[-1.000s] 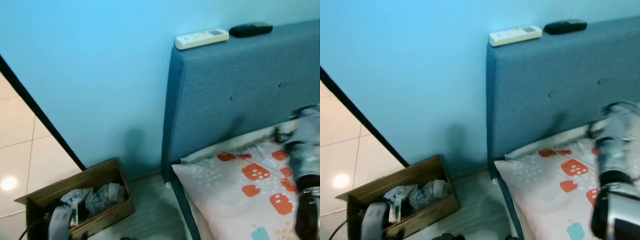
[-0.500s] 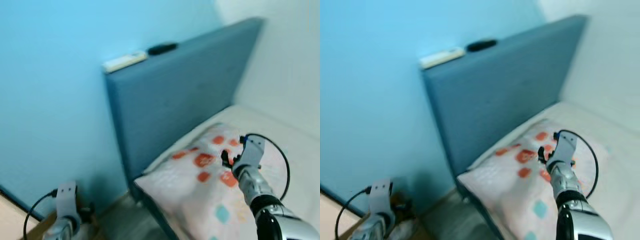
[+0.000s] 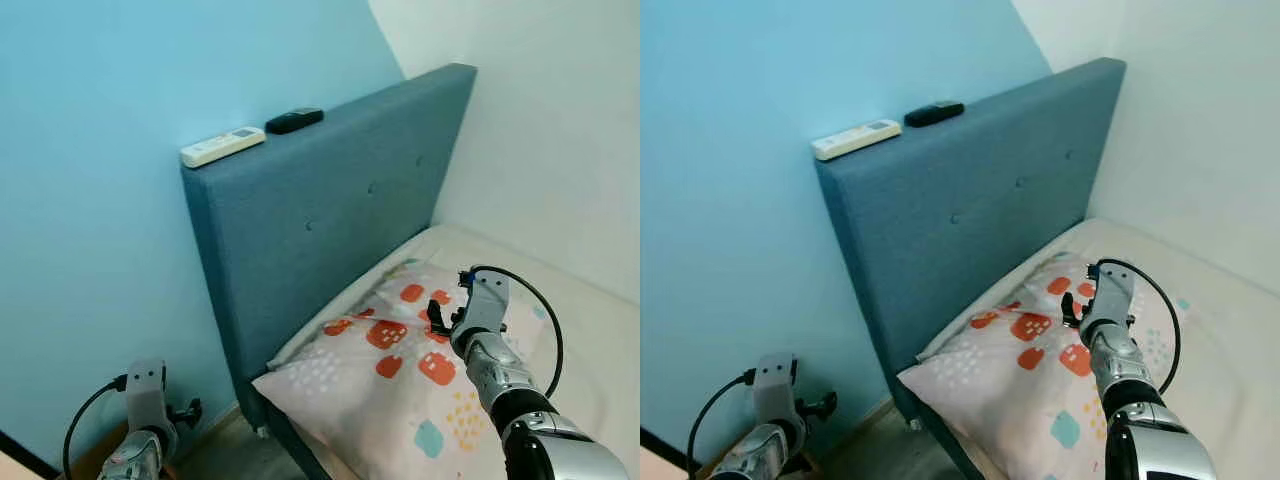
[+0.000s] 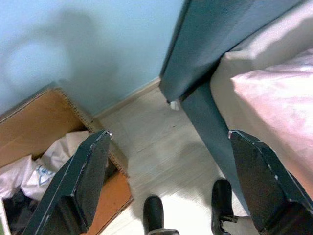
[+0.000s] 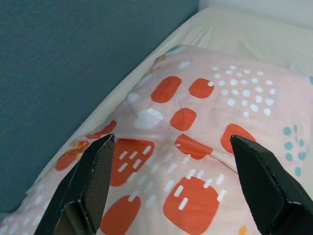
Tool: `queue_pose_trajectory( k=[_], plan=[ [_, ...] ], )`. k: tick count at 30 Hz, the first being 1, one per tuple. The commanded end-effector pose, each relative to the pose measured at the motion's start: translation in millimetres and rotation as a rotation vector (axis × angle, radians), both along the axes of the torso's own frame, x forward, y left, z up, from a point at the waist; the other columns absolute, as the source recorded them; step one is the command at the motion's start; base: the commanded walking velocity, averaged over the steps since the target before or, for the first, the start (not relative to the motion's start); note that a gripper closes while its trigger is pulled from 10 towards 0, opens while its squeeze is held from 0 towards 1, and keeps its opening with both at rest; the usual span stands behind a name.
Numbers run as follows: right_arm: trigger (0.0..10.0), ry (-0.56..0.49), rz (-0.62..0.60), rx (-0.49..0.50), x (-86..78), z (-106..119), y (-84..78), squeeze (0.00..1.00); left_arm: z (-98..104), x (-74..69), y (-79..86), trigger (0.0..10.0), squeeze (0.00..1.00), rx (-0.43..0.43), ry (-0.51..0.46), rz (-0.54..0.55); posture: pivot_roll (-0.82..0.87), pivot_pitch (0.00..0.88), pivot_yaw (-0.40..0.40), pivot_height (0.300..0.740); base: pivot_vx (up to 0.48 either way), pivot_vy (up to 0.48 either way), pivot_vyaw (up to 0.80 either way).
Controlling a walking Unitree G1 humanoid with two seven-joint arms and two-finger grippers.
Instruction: Clean up the room
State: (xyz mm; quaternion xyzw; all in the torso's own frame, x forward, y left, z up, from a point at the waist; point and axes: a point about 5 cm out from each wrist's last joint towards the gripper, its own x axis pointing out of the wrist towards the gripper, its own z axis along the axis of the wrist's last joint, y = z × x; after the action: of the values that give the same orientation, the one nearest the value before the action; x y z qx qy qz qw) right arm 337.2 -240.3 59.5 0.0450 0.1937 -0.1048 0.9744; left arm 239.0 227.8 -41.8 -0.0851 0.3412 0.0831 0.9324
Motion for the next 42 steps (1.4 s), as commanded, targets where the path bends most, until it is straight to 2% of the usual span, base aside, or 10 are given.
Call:
queue_pose_trajectory(
  k=[1, 8, 14, 20, 28, 33, 35, 39, 41, 42],
  plan=[
    [10.0, 0.012, -0.025, 0.01, -1.6, -1.0, -4.4, 0.0, -8.6, -11.1, -1.2, 10.0, 0.0, -0.002, 0.052, 0.011, 0.07, 0.0, -0.024, 0.71, 0.0, 0.0, 0.0],
    [10.0, 0.06, -0.053, -0.02, -7.2, -6.0, -12.5, 0.0, -9.1, -10.0, -6.1, 10.0, 0.0, -0.035, 0.042, 0.036, 0.07, 0.0, -0.035, 0.675, 0.0, 0.0, 0.0],
    [10.0, 0.136, -0.194, -0.089, -23.8, -10.4, -46.9, 0.0, -2.7, 1.9, -20.7, 10.0, 0.0, -0.197, -0.045, 0.03, 0.07, 0.0, -0.04, 0.645, 0.0, 0.0, 0.0],
    [10.0, 0.178, -0.193, -0.175, -26.7, -3.7, -63.3, 0.0, -1.1, 4.3, -24.9, 10.0, 0.0, -0.237, -0.065, 0.006, 0.06, 0.0, -0.036, 0.63, 0.0, 0.0, 0.0],
    [10.0, 0.24, -0.031, -0.372, -16.1, 27.0, -81.5, 0.0, -3.3, 1.4, -28.6, 10.0, 0.0, -0.252, -0.063, -0.025, 0.06, 0.0, -0.034, 0.605, 0.0, 0.0, 0.0],
    [10.0, 0.435, 0.187, -0.497, -20.3, 24.5, -81.7, 0.0, -4.4, -0.6, -28.9, 10.0, 0.0, -0.254, -0.061, -0.037, 0.07, 0.0, -0.036, 0.605, 0.0, 0.0, 0.0],
    [10.0, 0.573, 0.287, -0.538, -31.2, 26.2, -91.4, 0.0, -5.5, -2.8, -27.9, 10.0, 0.0, -0.252, -0.059, -0.04, 0.08, 0.006, -0.04, 0.605, 0.0, 0.0, 0.0],
    [10.0, 0.618, 0.316, -0.543, -36.7, 31.1, -97.9, 0.0, -6.1, -4.0, -27.2, 10.0, 0.0, -0.251, -0.058, -0.04, 0.08, 0.008, -0.04, 0.605, 0.0, 0.0, 0.0],
    [10.0, 0.689, 0.364, -0.579, -55.1, 54.4, -121.4, 0.0, -7.9, -7.2, -26.4, 10.0, 0.0, -0.251, -0.054, -0.039, 0.08, 0.017, -0.044, 0.605, 0.0, 0.0, 0.0],
    [10.0, 0.689, 0.364, -0.579, -55.1, 54.4, -121.4, 0.0, -7.9, -7.2, -26.4, 10.0, 0.0, -0.251, -0.054, -0.039, 0.08, 0.017, -0.044, 0.605, 0.0, 0.0, 0.0]
  ],
)
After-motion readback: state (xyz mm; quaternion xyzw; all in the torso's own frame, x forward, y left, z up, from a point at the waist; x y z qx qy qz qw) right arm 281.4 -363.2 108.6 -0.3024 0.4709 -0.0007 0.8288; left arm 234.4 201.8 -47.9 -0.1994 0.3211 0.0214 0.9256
